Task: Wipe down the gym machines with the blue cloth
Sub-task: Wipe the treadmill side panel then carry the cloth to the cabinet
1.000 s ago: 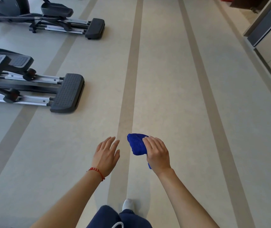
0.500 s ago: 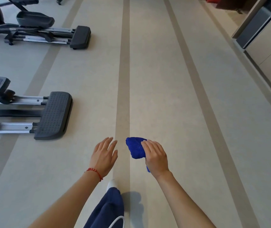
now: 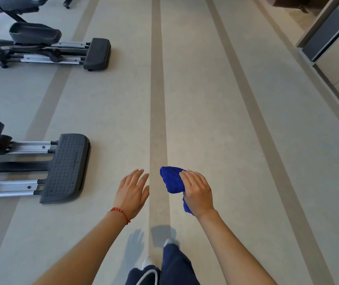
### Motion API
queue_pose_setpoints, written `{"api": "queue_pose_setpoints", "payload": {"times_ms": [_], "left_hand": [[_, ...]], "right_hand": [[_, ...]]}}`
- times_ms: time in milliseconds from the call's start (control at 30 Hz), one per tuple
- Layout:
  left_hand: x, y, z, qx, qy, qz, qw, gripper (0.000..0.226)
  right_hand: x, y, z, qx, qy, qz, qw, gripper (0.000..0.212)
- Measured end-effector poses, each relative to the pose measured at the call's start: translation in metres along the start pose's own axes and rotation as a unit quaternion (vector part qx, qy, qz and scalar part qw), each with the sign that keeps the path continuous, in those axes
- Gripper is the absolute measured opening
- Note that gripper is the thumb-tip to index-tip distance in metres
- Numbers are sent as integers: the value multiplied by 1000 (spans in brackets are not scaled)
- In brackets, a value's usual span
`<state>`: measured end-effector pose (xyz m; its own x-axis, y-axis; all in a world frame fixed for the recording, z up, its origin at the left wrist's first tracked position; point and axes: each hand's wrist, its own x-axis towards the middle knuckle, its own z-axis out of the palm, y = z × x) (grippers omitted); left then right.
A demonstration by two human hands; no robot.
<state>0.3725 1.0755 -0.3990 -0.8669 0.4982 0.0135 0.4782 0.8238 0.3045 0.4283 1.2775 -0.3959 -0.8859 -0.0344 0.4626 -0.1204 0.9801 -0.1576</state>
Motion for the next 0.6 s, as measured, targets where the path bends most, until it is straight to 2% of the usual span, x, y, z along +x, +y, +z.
{"api": "queue_pose_setpoints", "payload": {"times_ms": [100,233,400,467,600], "left_hand": [[35,-10,5,5,-2,-7,1000,70],[94,-17,13,1,-2,-17,1000,68],[181,-15,13,-1,-7,-23,1000,61],[216,-15,10,-5,-11,-22,1000,64],[277,-21,3,-1,4,-22,1000,70]], "right_hand": [[28,15,20,-3,-1,-1,1000,57],[73,48,48,6,-17,-11,1000,34],[144,97,73,16,-22,-28,999,29],[174,117,81,22,-21,-40,999,30],[232,151,97,23,-13,-39,999,47]]}}
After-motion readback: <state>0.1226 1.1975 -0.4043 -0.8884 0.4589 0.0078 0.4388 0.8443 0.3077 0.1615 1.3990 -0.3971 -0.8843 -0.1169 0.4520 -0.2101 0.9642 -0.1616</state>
